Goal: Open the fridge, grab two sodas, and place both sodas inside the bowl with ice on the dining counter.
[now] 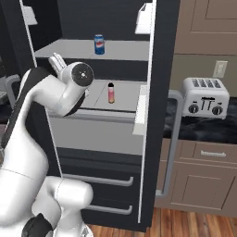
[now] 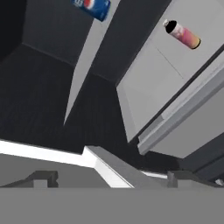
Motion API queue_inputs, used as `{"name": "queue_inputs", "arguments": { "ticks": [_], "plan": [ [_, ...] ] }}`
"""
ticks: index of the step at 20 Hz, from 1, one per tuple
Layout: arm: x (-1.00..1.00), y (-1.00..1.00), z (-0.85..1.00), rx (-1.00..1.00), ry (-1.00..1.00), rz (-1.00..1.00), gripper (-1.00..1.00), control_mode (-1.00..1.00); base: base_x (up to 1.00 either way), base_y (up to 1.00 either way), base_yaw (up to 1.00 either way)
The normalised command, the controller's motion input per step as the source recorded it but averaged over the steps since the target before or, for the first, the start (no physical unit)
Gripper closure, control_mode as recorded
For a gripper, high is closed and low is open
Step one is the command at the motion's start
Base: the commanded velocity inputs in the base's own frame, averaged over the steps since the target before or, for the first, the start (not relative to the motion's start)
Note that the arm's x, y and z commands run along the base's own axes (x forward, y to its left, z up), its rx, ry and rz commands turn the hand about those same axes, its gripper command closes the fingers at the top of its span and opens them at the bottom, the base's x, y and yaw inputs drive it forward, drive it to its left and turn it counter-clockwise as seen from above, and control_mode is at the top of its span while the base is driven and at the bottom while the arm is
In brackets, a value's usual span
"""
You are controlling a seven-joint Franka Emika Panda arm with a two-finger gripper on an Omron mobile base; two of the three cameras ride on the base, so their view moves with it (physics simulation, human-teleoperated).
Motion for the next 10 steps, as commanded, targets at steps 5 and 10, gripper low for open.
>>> {"name": "queue_inputs", "arguments": {
  "ticks": [5, 10],
  "plan": [
    [0.63, 0.27, -0.21, 0.10, 0.03, 0.06, -1.00, -1.00, 0.00, 0.00, 0.00],
    [0.63, 0.34, -0.10, 0.09, 0.04, 0.08, -1.00, -1.00, 0.00, 0.00, 0.00]
  ]
}}
